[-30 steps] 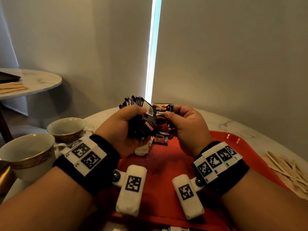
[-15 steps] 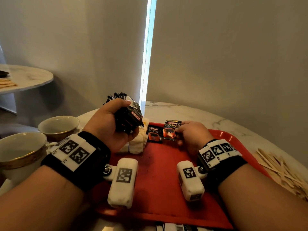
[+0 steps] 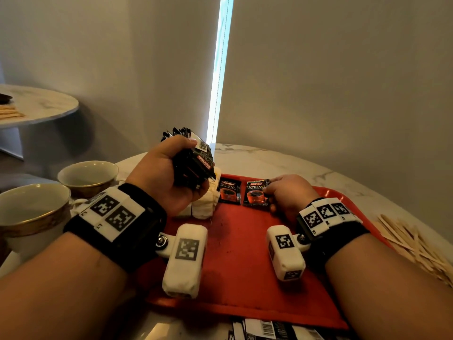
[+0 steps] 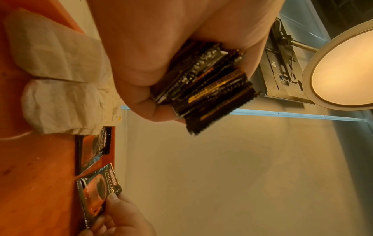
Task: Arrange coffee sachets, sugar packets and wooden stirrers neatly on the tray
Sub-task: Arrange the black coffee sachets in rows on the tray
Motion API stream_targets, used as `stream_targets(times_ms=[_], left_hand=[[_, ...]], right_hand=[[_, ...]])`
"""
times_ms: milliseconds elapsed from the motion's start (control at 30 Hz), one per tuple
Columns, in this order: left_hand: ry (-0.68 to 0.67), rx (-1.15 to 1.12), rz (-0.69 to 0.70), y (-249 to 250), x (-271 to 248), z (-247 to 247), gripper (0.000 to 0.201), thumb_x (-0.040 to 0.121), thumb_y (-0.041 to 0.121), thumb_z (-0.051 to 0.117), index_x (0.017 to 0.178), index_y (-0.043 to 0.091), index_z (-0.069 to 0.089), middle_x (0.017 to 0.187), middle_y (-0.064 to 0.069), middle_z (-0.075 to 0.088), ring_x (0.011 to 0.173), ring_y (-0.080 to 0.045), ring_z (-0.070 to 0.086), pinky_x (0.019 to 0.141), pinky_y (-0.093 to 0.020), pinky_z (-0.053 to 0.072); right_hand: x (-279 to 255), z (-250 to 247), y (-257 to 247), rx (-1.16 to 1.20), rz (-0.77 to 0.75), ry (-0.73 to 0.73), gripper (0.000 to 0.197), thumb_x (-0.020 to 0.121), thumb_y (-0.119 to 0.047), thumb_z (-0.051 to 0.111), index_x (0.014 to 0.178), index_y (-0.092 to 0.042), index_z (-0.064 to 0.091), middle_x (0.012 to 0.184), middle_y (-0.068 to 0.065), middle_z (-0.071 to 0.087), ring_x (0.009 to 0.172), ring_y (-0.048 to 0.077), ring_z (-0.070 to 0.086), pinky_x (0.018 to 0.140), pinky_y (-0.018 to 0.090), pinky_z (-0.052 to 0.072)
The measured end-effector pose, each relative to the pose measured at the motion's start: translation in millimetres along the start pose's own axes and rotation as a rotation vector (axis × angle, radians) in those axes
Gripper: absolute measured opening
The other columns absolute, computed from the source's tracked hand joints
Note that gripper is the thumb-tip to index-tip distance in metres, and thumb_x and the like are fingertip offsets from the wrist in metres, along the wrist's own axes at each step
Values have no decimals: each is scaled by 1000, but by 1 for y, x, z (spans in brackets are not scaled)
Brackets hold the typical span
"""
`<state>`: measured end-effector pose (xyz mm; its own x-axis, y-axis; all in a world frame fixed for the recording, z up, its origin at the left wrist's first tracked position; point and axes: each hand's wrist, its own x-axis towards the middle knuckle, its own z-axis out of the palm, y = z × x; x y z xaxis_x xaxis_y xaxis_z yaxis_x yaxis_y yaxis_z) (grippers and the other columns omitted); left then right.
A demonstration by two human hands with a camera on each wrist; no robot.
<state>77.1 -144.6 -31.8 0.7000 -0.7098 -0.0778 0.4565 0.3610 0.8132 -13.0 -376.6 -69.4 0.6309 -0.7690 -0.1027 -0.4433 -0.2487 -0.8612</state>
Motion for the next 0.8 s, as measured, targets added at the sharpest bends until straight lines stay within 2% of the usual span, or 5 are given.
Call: stream_targets(times_ms=[300, 400, 500, 700, 800], left_hand=[[2, 7, 3, -2, 0, 0, 62, 74, 29, 65, 130, 4, 58, 88, -13, 68, 69, -21, 66, 59, -30, 52], [13, 10, 3, -3, 1, 1, 52, 84, 29, 60, 129, 4, 59, 87, -13, 68, 65, -20, 67, 59, -29, 51], [22, 19, 4, -4, 0, 3, 53, 86, 29, 59, 133, 3, 58, 88, -13, 68, 64, -20, 67, 59, -29, 51], [6, 14, 3, -5, 0, 2, 65, 76, 29, 64, 135, 4, 57, 89, -13, 67, 65, -20, 68, 59, -29, 52], [-4, 19, -1, -5, 0, 2, 67, 74, 30, 64, 135, 4, 56, 89, -13, 67, 67, -20, 67, 59, -29, 52]], right_hand=[[-1, 2, -2, 81, -5, -41, 4, 93, -5, 66, 94, -3, 63, 83, 20, 66, 69, 33, 59, 62, 39, 51], [0, 2, -2, 71, -6, -38, 9, 93, -8, 66, 98, -1, 63, 82, 20, 67, 69, 33, 61, 64, 40, 50], [0, 4, -2, 12, -28, -54, 14, 92, -13, 68, 88, -2, 61, 74, 15, 65, 70, 33, 61, 69, 42, 49], [-2, 5, -5, -19, -59, -56, 13, 91, -15, 68, 88, -3, 66, 77, 16, 69, 69, 33, 66, 68, 40, 51], [-3, 4, -3, -16, -76, -74, 8, 91, -13, 67, 85, -8, 66, 83, 16, 71, 74, 33, 69, 75, 45, 58]])
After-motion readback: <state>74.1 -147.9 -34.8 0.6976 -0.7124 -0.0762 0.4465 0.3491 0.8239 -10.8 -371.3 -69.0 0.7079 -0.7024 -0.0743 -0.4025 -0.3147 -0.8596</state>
